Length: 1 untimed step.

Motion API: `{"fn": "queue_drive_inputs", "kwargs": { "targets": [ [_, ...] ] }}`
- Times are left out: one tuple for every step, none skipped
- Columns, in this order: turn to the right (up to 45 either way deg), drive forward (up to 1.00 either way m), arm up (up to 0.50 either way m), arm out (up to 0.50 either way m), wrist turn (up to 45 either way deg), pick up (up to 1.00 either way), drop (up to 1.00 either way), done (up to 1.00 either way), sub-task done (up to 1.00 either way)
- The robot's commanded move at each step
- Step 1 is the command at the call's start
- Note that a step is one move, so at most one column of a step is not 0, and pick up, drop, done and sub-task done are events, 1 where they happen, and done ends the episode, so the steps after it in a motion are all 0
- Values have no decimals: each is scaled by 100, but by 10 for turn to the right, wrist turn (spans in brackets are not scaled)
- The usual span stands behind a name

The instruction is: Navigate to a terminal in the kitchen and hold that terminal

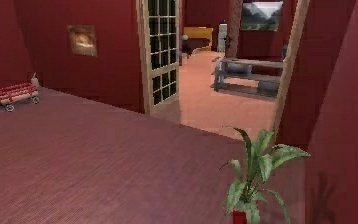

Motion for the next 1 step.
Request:
{"fn": "queue_drive_inputs", "kwargs": {
  "targets": [
    [0,5,0,0,0,0,0,0,0]
  ]
}}
